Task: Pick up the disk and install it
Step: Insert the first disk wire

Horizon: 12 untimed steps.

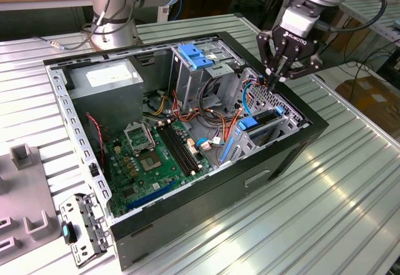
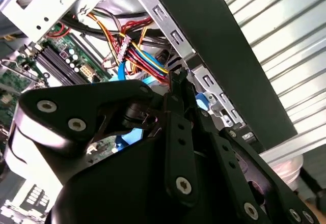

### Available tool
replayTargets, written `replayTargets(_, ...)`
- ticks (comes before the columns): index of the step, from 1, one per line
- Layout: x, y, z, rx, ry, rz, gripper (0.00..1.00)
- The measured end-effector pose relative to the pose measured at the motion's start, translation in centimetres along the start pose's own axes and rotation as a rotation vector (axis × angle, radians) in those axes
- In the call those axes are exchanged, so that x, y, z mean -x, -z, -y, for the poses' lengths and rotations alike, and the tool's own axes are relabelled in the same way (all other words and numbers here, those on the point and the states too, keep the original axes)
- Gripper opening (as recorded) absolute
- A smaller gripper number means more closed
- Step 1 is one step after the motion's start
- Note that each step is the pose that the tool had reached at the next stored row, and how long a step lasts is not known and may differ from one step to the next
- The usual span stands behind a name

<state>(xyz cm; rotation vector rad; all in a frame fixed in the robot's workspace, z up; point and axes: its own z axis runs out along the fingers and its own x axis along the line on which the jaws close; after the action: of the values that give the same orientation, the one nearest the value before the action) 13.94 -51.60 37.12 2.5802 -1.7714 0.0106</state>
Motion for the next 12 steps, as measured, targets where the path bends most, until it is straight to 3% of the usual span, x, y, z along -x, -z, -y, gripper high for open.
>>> replayTargets(12, 0.00, -0.13, 0.00, 0.0026, -0.212, 0.0014, 0.16)
